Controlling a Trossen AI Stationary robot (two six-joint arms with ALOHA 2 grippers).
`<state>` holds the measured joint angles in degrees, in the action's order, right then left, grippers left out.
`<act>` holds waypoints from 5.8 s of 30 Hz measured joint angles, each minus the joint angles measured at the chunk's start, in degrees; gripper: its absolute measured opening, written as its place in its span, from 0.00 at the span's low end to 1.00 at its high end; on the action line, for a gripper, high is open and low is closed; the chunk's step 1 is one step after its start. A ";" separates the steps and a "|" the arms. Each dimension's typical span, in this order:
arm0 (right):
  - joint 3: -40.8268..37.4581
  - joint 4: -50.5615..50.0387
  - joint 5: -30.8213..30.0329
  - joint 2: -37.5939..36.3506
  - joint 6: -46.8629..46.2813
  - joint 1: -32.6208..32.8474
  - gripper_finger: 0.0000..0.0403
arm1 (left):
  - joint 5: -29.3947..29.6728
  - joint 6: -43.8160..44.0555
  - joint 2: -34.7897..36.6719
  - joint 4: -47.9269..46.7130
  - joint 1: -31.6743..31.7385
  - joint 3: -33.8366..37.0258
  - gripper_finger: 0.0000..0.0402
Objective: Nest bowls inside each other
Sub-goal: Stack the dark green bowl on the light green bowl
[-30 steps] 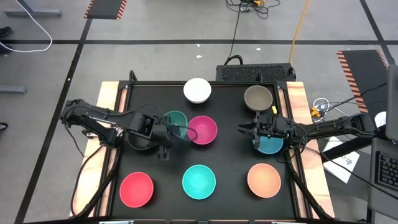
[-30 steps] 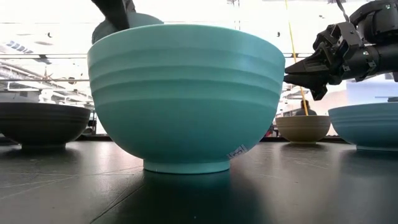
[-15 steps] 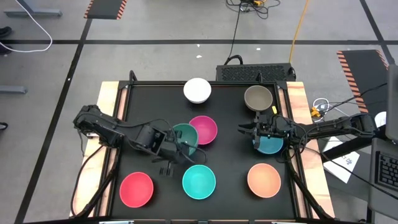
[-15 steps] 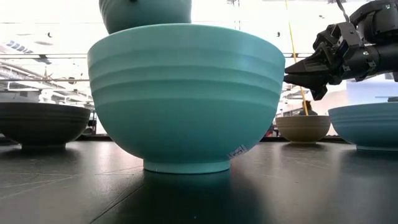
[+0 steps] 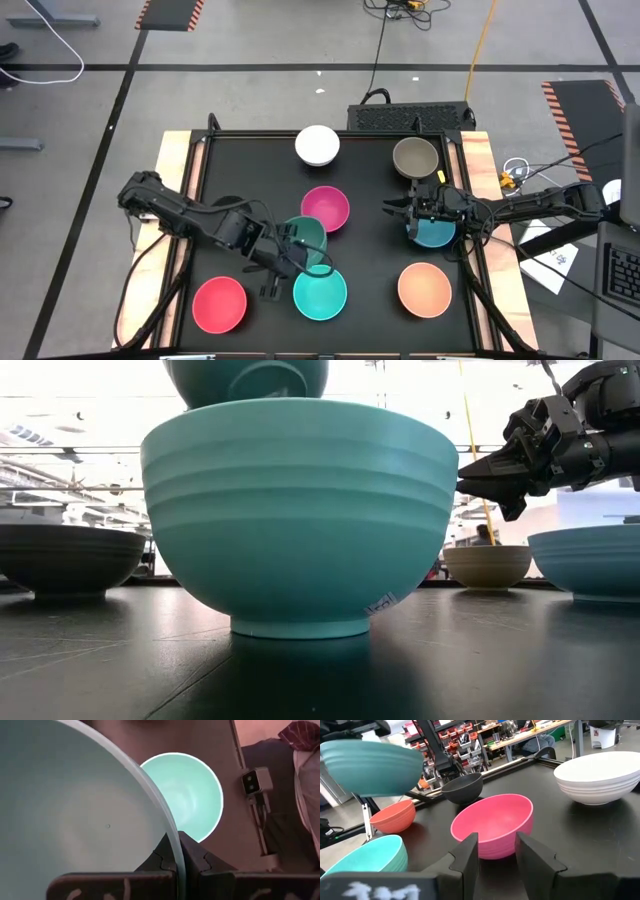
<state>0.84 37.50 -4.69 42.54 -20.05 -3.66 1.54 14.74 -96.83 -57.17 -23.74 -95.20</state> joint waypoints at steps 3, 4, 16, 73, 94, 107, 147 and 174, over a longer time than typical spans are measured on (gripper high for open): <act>0.02 0.06 -0.17 0.01 0.14 0.01 0.30 | -0.70 1.12 -1.14 0.37 -0.51 0.00 0.00; 0.00 0.04 -0.39 0.02 0.15 0.01 0.30 | -1.33 1.60 -1.62 0.48 -0.52 0.00 0.00; 0.02 -0.02 -1.53 0.00 0.61 -0.02 0.30 | -2.73 2.71 -4.49 1.54 -2.75 -1.57 0.00; 0.01 -0.20 -1.29 -0.02 1.24 0.01 0.30 | 3.55 1.76 -27.80 -13.25 -7.64 -27.80 0.00; 0.01 -0.71 -1.43 -0.04 1.46 0.00 0.30 | 5.19 3.80 -31.04 -11.56 -10.46 -27.69 0.00; 0.02 -0.87 -1.35 -0.09 1.27 0.00 0.30 | 2.84 1.35 -35.19 -10.75 -9.15 -27.67 0.00; 0.02 -0.68 -1.27 -0.11 1.24 0.00 0.30 | 12.57 -1.96 -35.76 -14.64 -8.36 -27.67 0.01; 0.02 -0.66 -1.21 -0.09 1.02 0.00 0.30 | 9.62 -0.73 -32.31 -10.09 -8.28 -27.69 0.38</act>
<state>0.86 36.84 -5.90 42.46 -19.04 -3.66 11.16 14.00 -129.14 -67.27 -32.02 -122.89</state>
